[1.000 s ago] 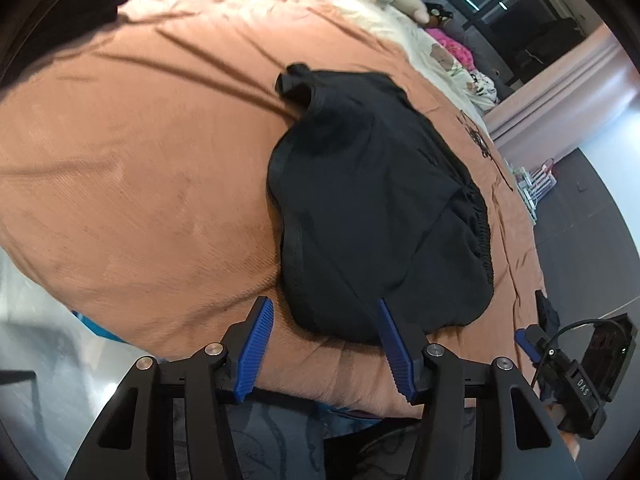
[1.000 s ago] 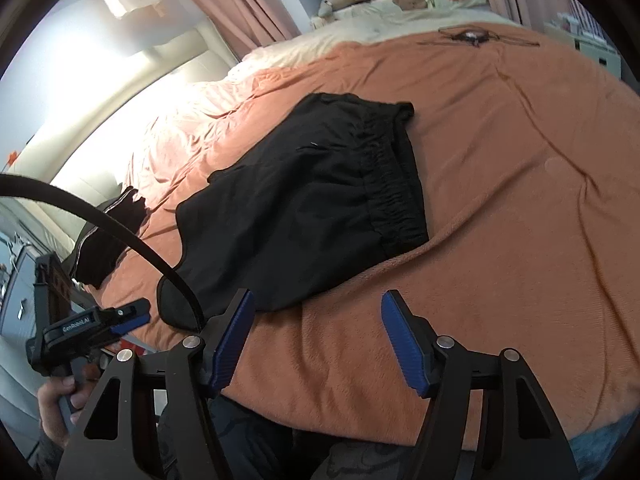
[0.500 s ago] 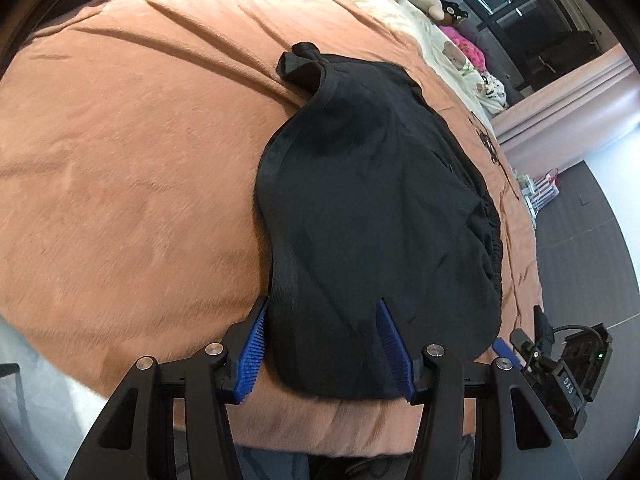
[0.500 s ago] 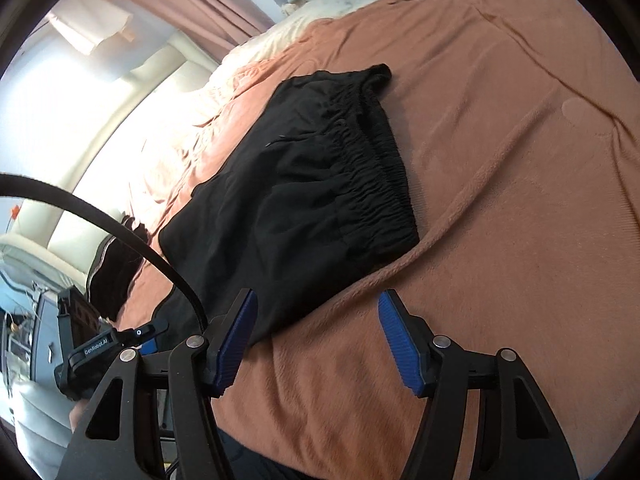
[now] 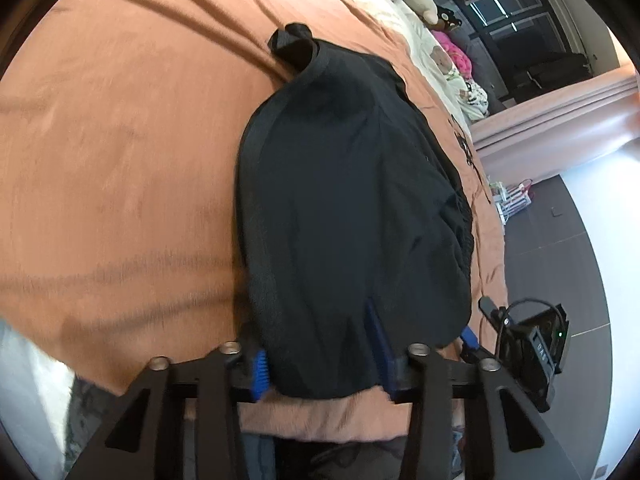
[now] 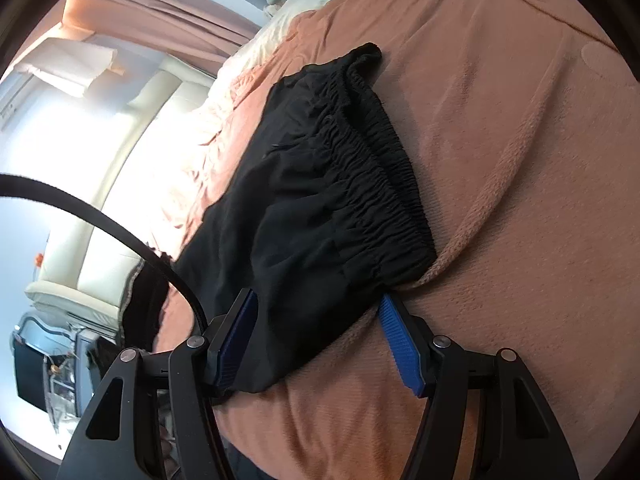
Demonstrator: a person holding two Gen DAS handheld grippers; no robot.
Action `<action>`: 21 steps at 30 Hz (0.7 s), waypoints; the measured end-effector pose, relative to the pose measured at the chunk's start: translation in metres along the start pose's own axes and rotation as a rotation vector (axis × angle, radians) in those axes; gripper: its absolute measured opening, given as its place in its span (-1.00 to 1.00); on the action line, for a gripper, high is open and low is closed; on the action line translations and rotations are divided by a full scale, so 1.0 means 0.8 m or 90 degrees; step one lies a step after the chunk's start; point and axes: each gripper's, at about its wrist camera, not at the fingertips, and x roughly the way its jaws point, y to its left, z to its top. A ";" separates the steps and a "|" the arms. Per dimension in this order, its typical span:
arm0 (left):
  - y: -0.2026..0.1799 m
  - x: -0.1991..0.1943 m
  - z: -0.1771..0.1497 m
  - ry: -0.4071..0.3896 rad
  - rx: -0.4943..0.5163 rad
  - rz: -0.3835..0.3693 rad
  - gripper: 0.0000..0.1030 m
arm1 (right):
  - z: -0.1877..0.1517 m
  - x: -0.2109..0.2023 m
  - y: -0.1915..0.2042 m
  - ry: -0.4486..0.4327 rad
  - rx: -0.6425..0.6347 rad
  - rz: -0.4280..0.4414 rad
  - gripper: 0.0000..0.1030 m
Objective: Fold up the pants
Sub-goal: 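Grasp the pants edge with the left tool while the right tool grasps the waistband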
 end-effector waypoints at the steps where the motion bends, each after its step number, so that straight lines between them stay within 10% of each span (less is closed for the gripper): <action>1: 0.001 0.000 -0.003 0.000 -0.002 0.002 -0.42 | -0.001 0.000 -0.001 0.004 0.004 0.017 0.20; 3: 0.005 -0.001 -0.007 -0.001 -0.012 0.002 -0.78 | -0.003 0.000 -0.001 0.006 0.013 0.051 0.20; 8: 0.007 -0.011 -0.012 -0.007 -0.025 -0.002 -0.89 | 0.002 0.008 -0.014 0.008 0.030 0.021 0.20; 14: -0.002 -0.028 -0.018 -0.025 -0.018 0.001 -0.93 | 0.005 -0.005 -0.042 -0.026 0.077 -0.011 -0.14; 17: -0.013 -0.043 -0.015 -0.043 -0.014 -0.008 -0.94 | 0.008 -0.003 -0.043 -0.023 0.070 -0.042 -0.76; 21: -0.043 -0.064 -0.005 -0.069 0.013 -0.027 -0.94 | 0.013 -0.024 -0.037 -0.050 0.071 -0.027 -0.82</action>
